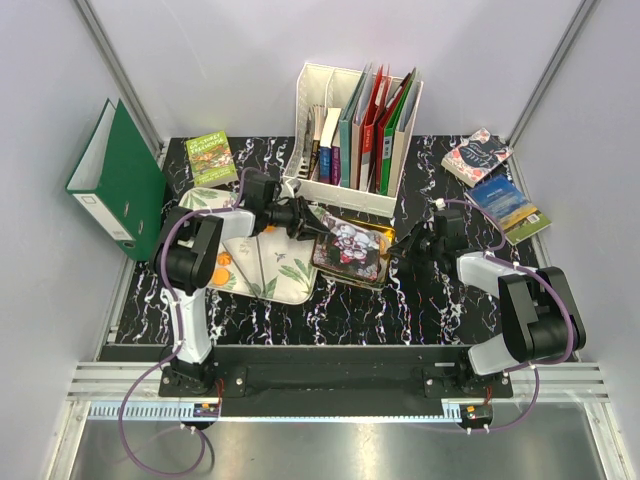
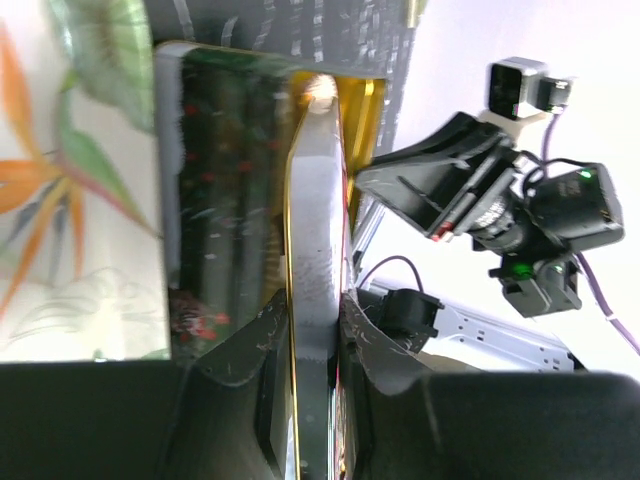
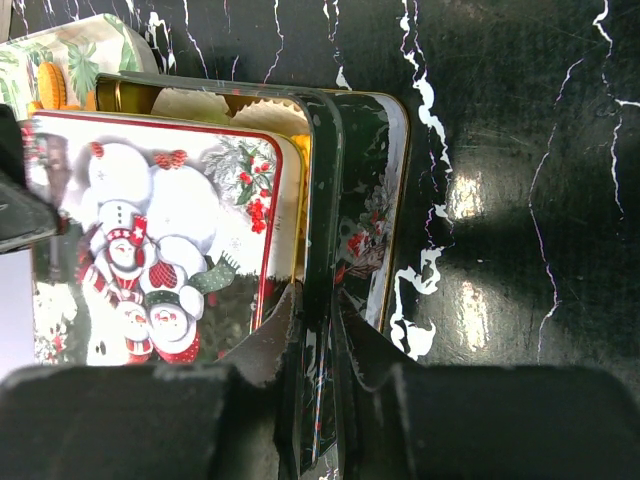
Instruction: Pack the cookies
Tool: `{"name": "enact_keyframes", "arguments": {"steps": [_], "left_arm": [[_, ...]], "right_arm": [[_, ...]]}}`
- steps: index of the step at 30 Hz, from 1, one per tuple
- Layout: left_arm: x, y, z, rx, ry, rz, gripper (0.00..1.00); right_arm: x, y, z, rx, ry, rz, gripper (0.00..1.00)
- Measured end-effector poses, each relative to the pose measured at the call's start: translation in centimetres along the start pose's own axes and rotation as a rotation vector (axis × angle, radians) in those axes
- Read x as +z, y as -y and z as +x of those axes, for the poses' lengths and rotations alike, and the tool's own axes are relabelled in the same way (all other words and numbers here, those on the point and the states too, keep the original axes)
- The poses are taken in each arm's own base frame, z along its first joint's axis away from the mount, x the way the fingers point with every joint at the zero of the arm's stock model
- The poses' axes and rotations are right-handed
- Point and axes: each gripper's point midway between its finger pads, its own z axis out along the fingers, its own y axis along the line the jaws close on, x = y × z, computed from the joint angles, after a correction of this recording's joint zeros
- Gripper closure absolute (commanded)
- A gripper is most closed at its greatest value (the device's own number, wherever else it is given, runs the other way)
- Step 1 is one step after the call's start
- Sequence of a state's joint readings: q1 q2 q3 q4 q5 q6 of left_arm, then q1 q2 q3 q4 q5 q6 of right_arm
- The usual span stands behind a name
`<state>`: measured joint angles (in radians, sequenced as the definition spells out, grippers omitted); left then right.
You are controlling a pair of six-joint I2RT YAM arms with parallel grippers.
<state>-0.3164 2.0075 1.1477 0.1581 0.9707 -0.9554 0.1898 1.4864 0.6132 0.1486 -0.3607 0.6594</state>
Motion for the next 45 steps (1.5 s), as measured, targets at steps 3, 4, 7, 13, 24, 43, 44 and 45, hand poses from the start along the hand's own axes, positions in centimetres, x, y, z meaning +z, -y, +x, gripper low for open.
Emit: {"name": "enact_keyframes", "arguments": {"steps": [3, 4, 7, 13, 24, 43, 44, 45], "left_arm": [[0.2, -0.8, 0.1, -0.007, -0.011, -0.023, 0.70], [0.3, -1.0, 0.1, -0.002, -0.013, -0.028, 0.70], [0.3, -1.0, 0.1, 0.016, -0.016, -0.042, 0.72], [0.5, -1.2, 0.0, 0.064, -0.017, -0.057, 0.87], [0.3, 0.5, 0.1, 0.197, 0.005, -0.047, 1.00], [0.5, 3.1, 0.5, 0.321, 0.064, 0.041, 1.00], [0.6, 3.2, 0.4, 0.324, 0.068, 0.044, 1.00], [0.6, 3.4, 0.3, 0.330, 0.074, 0.048, 1.00]], "right_arm": [[0.0, 0.0, 0.0, 0.000, 0.000, -0.001, 1.00], [0.0, 0.0, 0.0, 0.000, 0.000, -0.001, 1.00], [0.0, 0.0, 0.0, 0.000, 0.000, -0.001, 1.00], [0.0, 0.0, 0.0, 0.000, 0.000, -0.001, 1.00], [0.0, 0.0, 0.0, 0.000, 0.000, -0.001, 1.00], [0.0, 0.0, 0.0, -0.001, 0.001, -0.002, 1.00], [0.0, 0.0, 0.0, -0.001, 0.001, -0.002, 1.00], [0.0, 0.0, 0.0, -0.001, 0.001, -0.002, 1.00]]}}
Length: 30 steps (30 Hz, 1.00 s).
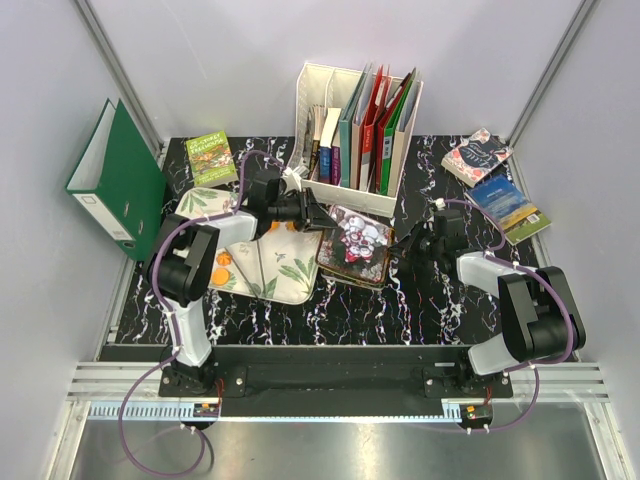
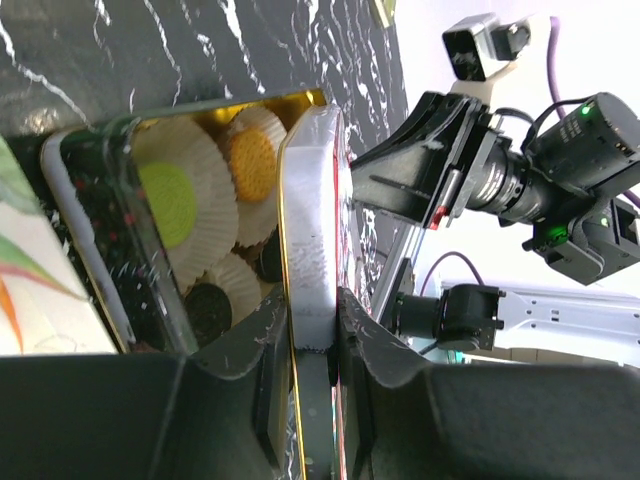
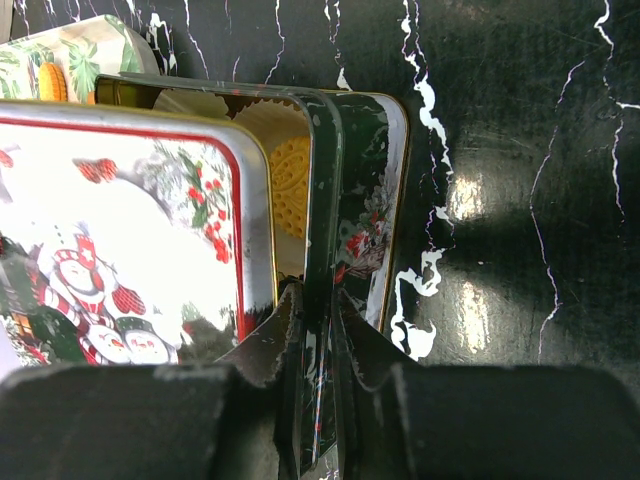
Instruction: Pack the cookies
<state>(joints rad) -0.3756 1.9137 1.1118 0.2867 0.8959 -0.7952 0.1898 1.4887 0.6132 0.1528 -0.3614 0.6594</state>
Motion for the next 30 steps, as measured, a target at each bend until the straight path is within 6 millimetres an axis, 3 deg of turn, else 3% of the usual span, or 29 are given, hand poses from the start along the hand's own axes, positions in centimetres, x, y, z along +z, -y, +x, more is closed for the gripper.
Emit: {"name": "enact_keyframes", "arguments": {"steps": [11, 15, 20, 22, 24, 28, 30], "left_arm": [[1.2, -0.8, -0.9, -0.006, 0.031, 0.010, 0.98], [1.6, -1.1, -1.5, -0.013, 0.027, 0.010, 0.81], [1.9, -1.5, -1.8, -0.009, 0.002, -0.006, 0.69], [2.0, -1.9, -1.7, -0.006, -0.001, -0.026, 0.65], [2.0, -2.8, -1.2, -0.017, -0.013, -0.056, 0.52], [2.1, -3.4, -0.1, -0.032, -0.049, -0.081, 0.35], [2.4, -2.9, -0.4, -0.008, -0.051, -0.076, 0.35]], "right_arm": [[0.0, 0.1, -0.2, 0.002, 0.005, 0.003, 1.00], [0.0, 0.2, -0.3, 0.004, 0.007, 0.005, 0.99], [0.0, 0.2, -0.3, 0.005, 0.008, 0.006, 0.90], [0.0, 0.2, -0.3, 0.005, 0.008, 0.005, 0.87], [0.0, 0.2, -0.3, 0.004, 0.007, 0.005, 0.84], [0.1, 0.0, -0.3, 0.002, 0.008, 0.002, 0.80], [0.1, 0.0, -0.3, 0.001, 0.006, 0.002, 0.80]]}}
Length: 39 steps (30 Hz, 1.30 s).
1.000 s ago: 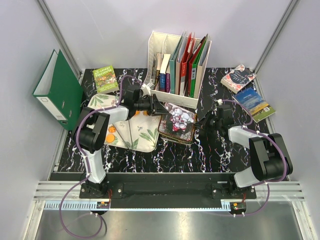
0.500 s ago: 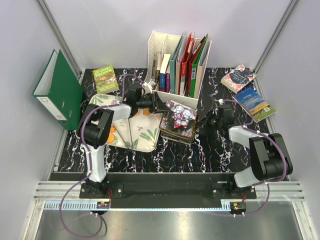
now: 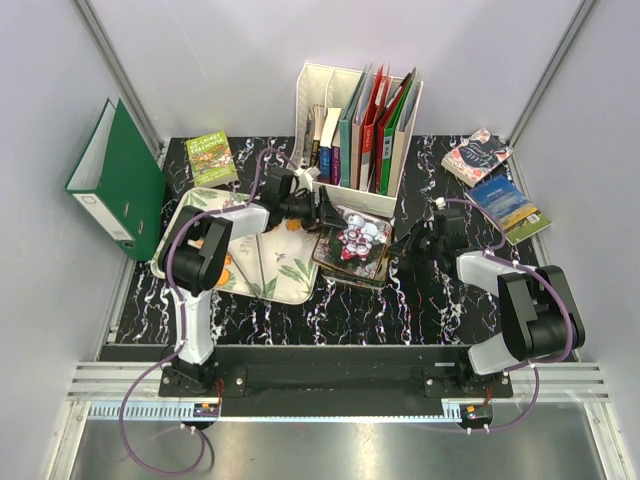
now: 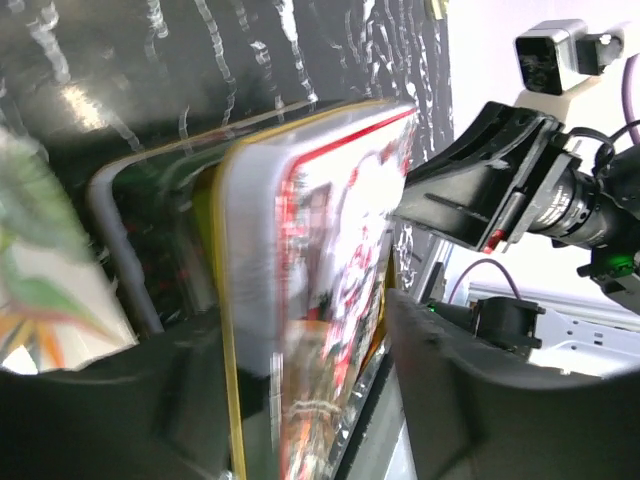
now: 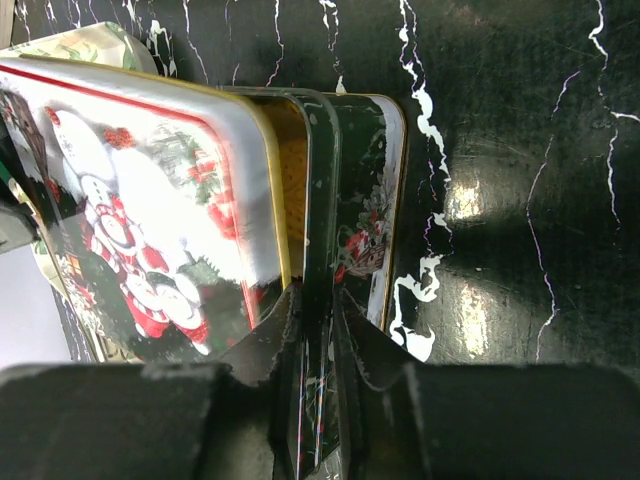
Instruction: Pack the cookies
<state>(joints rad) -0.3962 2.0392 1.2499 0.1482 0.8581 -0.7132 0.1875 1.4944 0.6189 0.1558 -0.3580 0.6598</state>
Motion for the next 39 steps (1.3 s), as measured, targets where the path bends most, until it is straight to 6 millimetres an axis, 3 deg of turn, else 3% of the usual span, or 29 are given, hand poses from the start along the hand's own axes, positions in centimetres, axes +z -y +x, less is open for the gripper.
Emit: {"name": "enact_keyframes", "arguments": {"steps": [14, 26, 34, 39], "left_arm": [[-0.2, 0.3, 0.7, 0.025, -0.023, -0.044, 0.32], [-2.3, -0.5, -0.5, 0.033, 0.027, -0.162, 0.26], [-4.4, -4.0, -1.1, 0.005, 0.066, -0.337, 0.21], [-5.5, -4.1, -1.2, 0.025, 0.083, -0.397, 0.23]], "right_arm": [[-0.8, 0.3, 0.6, 0.021, -0.018, 0.034, 0.57], [-2.0, 0.3, 0.5, 0.023, -0.007, 0.064, 0.56], [-2.1, 0.4, 0.4, 0.022, -0.001, 0.067, 0.57], [-2.1, 0.4, 0.4, 0.022, 0.000, 0.067, 0.57]]}}
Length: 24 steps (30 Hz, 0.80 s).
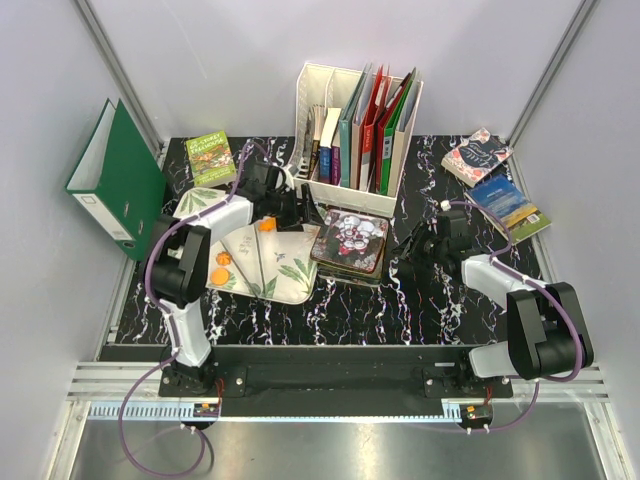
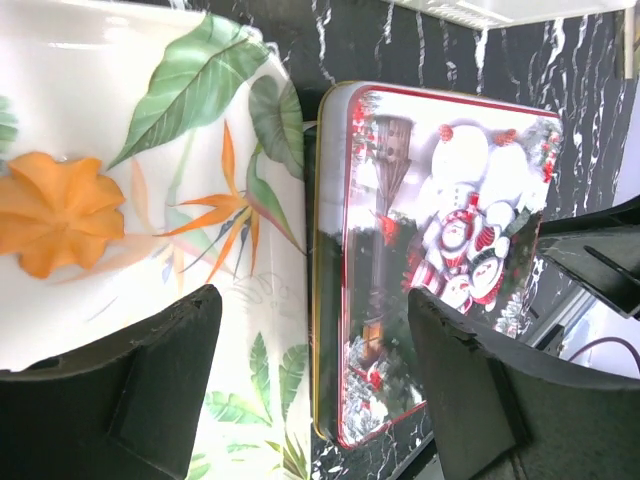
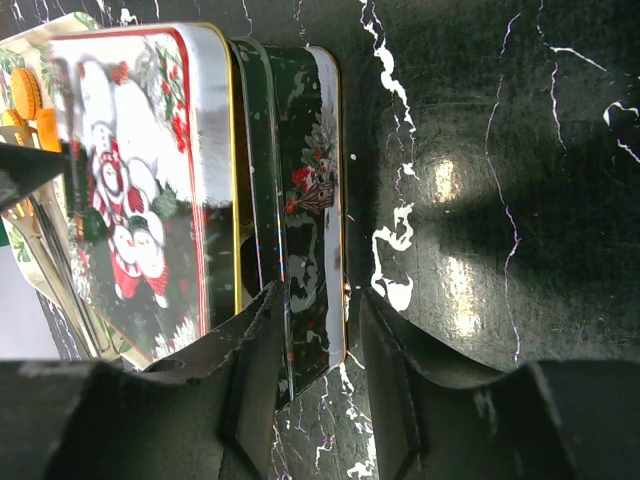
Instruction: Pack the cookies
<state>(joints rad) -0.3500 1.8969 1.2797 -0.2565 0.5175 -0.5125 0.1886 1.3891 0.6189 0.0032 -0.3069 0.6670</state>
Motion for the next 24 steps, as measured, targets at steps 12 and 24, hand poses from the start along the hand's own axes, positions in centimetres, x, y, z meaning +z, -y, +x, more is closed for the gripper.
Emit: {"name": "enact_keyframes", "arguments": {"steps": [12, 24], "left_arm": [[-1.9, 1.1, -0.1, 0.035, 0.040, 0.004, 0.28], [-0.7, 0.7, 1.4, 0.030, 0.000, -0.003, 0.30]], "right_arm": [[0.0, 0.0, 0.0, 0.000, -0.001, 0.000, 0.60], [0.0, 0.0, 0.0, 0.000, -0.001, 0.000, 0.60]]}}
